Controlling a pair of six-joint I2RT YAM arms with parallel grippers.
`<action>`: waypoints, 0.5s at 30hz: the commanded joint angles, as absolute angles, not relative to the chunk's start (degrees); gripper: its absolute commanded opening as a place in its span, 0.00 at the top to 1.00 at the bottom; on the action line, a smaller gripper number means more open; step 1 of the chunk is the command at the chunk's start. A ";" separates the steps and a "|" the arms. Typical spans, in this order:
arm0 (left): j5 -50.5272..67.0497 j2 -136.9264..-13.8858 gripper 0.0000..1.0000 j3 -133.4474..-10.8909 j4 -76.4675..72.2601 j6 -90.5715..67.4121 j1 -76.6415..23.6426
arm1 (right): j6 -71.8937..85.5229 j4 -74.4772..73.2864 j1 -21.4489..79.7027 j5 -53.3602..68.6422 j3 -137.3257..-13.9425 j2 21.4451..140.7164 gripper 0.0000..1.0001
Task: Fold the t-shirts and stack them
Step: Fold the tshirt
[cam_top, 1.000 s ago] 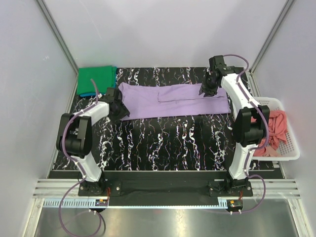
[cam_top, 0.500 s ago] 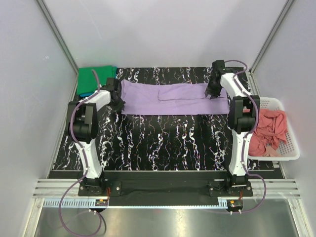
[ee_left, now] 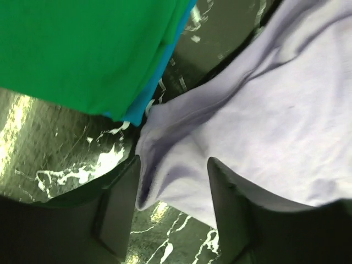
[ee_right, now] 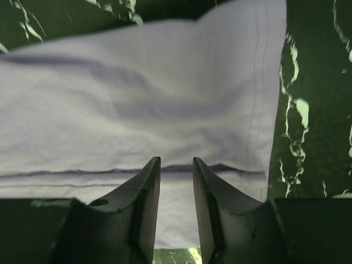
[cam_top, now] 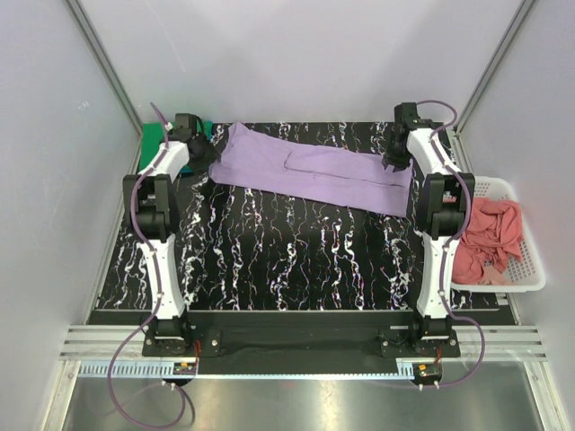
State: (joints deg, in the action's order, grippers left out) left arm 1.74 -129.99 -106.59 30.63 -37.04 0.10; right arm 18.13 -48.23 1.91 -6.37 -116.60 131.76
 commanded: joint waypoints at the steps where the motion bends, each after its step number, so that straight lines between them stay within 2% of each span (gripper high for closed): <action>1: 7.92 -124.04 0.40 -105.49 26.37 -33.58 -0.79 | 16.26 -49.47 0.79 -6.76 -123.55 136.74 0.63; 2: 6.26 -121.58 0.33 -103.55 26.11 -31.66 -1.31 | 16.26 -50.35 0.70 -6.94 -124.27 137.54 0.62; 3: 2.76 -115.38 0.31 -98.84 25.93 -31.03 -2.28 | 16.00 -50.88 0.53 -6.60 -124.36 137.90 0.63; 8: 1.58 -101.27 0.28 -84.57 24.00 -34.26 -2.99 | 16.35 -48.69 0.44 -3.43 -118.13 135.79 0.62; 11: 3.95 -99.84 0.29 -78.67 21.46 -35.42 -2.99 | 16.52 -49.13 0.35 -3.25 -115.49 135.09 0.63; 15: 7.20 -105.72 0.36 -79.10 20.65 -35.86 -2.99 | 17.31 -50.71 0.35 -3.69 -111.98 133.42 0.63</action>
State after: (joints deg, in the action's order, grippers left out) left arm 4.27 -99.57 -80.68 22.76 -35.05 -3.46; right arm 17.15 -48.01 0.43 -4.38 -114.67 135.87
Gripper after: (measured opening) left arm 0.650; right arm 0.370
